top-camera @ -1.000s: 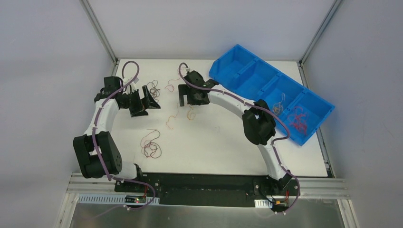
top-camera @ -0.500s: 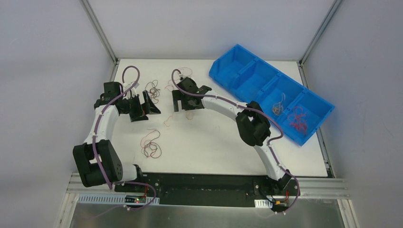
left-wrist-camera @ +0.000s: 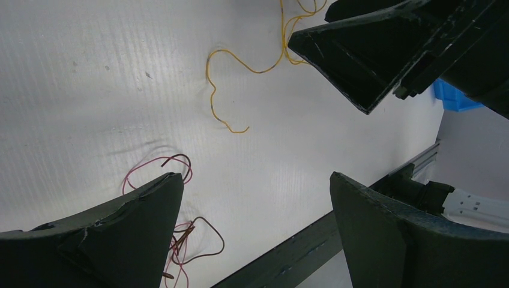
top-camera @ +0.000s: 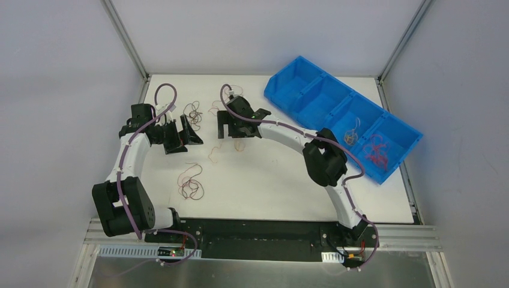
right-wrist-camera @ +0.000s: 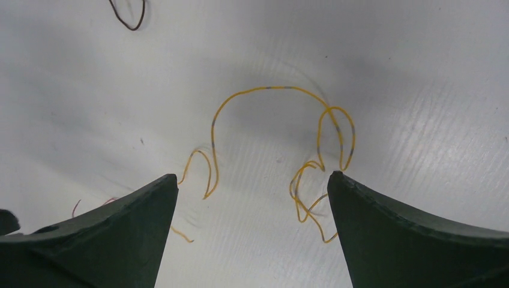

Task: Untangle the cables

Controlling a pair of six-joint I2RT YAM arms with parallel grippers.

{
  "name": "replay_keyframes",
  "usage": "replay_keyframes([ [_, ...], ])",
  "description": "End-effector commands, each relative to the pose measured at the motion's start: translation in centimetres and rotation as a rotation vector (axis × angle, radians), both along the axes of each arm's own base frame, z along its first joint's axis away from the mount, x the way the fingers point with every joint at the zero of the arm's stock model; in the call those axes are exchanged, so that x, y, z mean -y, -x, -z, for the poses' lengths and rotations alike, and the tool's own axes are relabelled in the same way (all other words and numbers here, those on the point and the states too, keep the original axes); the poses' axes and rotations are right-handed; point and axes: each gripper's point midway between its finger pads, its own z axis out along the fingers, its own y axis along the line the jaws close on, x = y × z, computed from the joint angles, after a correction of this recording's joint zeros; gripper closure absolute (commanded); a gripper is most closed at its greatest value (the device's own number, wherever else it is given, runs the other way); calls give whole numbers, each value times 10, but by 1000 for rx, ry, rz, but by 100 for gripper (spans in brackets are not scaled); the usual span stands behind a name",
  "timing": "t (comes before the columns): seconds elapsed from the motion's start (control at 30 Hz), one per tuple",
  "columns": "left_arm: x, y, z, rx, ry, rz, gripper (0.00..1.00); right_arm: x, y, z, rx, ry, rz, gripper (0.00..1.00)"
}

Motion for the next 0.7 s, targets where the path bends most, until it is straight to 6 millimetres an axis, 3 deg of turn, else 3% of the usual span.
replay_keyframes([
  [0.0, 0, 3, -3, 17, 11, 20, 4, -18, 11, -59, 44, -163, -36, 1],
  [0.2, 0, 3, -3, 17, 9, 20, 4, -10, 0, -44, 176, 25, -16, 1],
  [0.43, 0, 2, -3, 19, 7, 19, 4, 11, -10, -7, 270, 310, 10, 1],
  [0.67, 0, 3, -4, 19, 8, 22, 4, 33, -20, 12, 260, 390, 24, 3],
])
